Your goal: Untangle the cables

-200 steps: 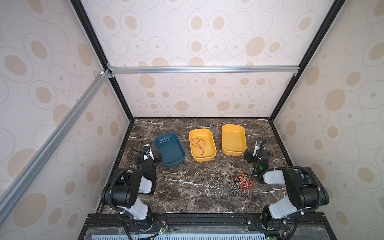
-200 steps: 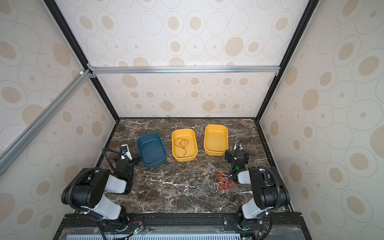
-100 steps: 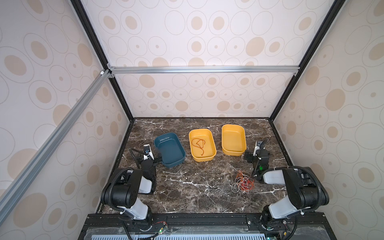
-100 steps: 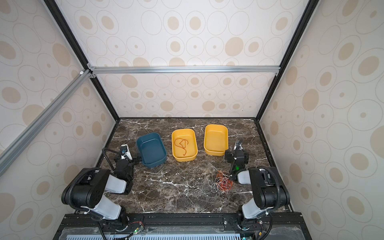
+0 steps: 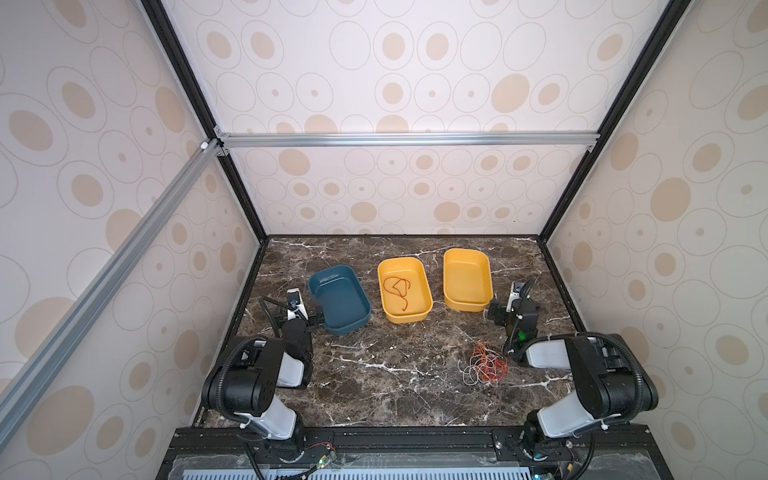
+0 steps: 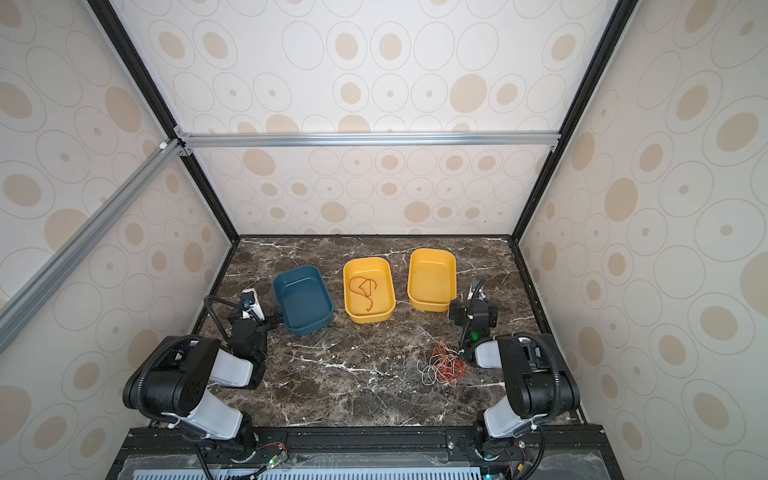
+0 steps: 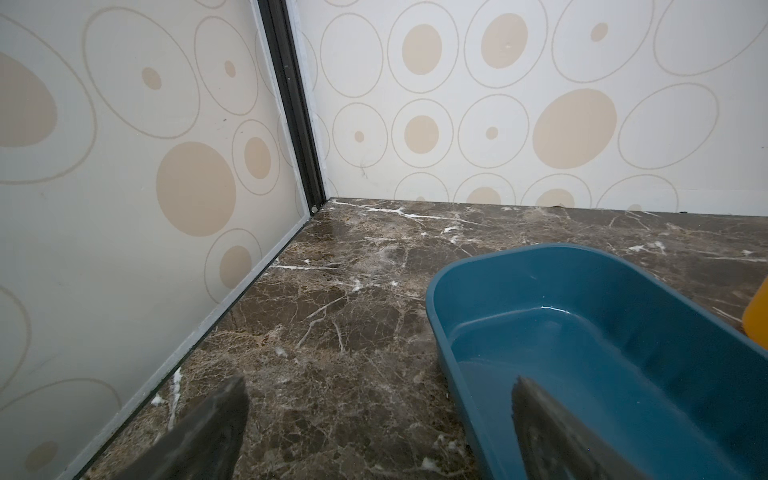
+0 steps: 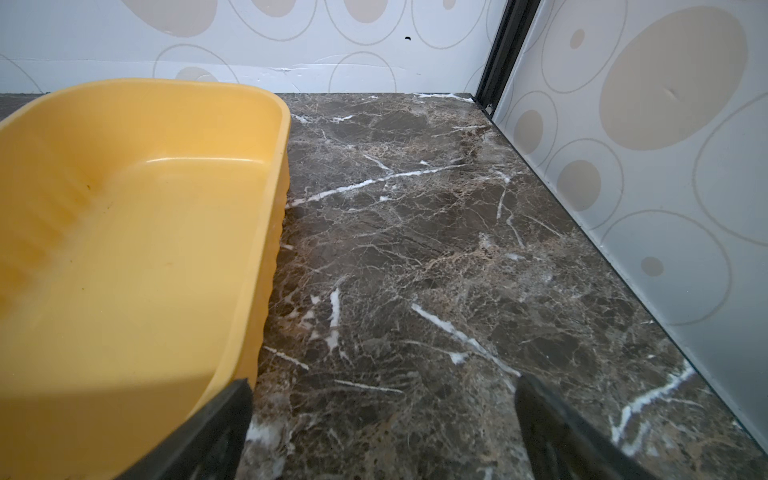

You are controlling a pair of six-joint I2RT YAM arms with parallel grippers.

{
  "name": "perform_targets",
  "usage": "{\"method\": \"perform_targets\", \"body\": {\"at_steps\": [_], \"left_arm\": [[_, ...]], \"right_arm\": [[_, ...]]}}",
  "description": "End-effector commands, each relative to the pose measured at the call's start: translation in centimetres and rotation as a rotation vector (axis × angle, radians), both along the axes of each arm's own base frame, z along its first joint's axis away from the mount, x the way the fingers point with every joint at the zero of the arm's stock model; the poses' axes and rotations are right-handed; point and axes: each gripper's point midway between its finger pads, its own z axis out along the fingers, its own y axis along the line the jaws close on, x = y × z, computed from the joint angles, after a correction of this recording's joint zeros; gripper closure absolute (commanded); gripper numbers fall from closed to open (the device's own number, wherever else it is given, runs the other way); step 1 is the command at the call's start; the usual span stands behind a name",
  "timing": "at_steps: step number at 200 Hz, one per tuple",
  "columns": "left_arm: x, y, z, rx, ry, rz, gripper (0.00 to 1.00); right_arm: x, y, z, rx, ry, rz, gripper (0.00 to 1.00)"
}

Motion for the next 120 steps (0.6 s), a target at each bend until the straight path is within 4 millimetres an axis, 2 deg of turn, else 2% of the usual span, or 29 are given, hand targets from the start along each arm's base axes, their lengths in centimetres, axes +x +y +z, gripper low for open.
{"method": "perform_targets", "body": {"at_steps": [1,32,57,75,95,120], "left_arm": [[0.0,0.2,1.7,-0.003,-0.053,0.003,0.01],[0.6,-0.1,3.6,0.008,-0.022,-0.014,0.01],[1.3,-0.6,6.2,-0.011,-0.002,-0.041,0.01],[1.5,-1.2,7.8,-0.053,0.021,-0.062,0.01],[1.6,-3.8,9.6,-0.112,0.049,-0.166,0.01],[1.2,-7.8,11.2,-0.123,0.097,-0.309,0.01]], "right_arm": [[0.5,1.0,2.2,0.001,-0.047,0.068,0.00],[0.2,2.0,4.4,0.030,0.041,0.120,0.00],[-0.4,3.5,5.5,0.103,0.104,0.170,0.07],[-1.5,4.5,5.5,0.195,0.195,0.173,0.09],[-3.2,5.8,5.0,0.272,0.306,0.171,0.09],[-6.5,6.7,3.9,0.339,0.485,0.118,0.10]]}}
